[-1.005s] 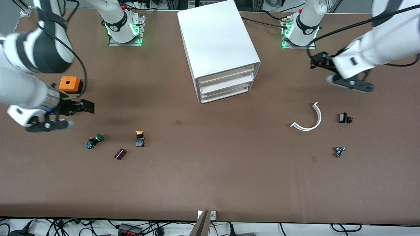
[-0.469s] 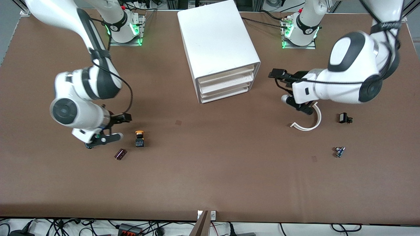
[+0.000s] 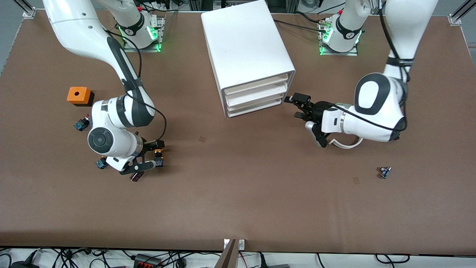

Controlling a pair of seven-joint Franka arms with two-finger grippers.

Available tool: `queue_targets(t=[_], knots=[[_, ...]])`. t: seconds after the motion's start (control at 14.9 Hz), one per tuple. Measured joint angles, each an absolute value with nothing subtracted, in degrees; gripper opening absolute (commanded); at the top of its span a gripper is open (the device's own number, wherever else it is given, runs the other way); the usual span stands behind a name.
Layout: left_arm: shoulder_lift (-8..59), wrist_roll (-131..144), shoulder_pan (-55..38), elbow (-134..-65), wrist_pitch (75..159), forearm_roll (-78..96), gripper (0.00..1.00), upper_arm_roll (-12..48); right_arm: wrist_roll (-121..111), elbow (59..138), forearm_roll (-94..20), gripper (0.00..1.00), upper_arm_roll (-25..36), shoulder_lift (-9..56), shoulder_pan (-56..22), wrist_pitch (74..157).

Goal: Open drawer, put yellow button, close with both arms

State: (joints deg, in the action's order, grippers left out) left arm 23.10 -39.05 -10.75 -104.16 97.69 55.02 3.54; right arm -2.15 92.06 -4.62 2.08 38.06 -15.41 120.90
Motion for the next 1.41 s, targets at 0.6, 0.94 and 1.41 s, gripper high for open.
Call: queue_targets(t=[0.6, 0.94, 1.41], knots=[[23.0, -47.2, -10.9, -113.9, 97.4, 63.1, 0.69, 7.8, 0.2, 92.0, -4.8, 0.85, 2.1, 42.8, -15.6, 129.1], [23.0, -51.2, -10.9, -115.4, 95.2, 63.1, 0.4, 8.6, 0.8, 92.0, -4.9, 0.34, 2.1, 43.3, -16.2, 129.3], [23.2, -54.0, -10.9, -115.6, 94.5, 63.3, 0.01, 8.6, 0.8, 87.1, -4.9, 0.0, 2.3, 43.2, -16.2, 128.0]])
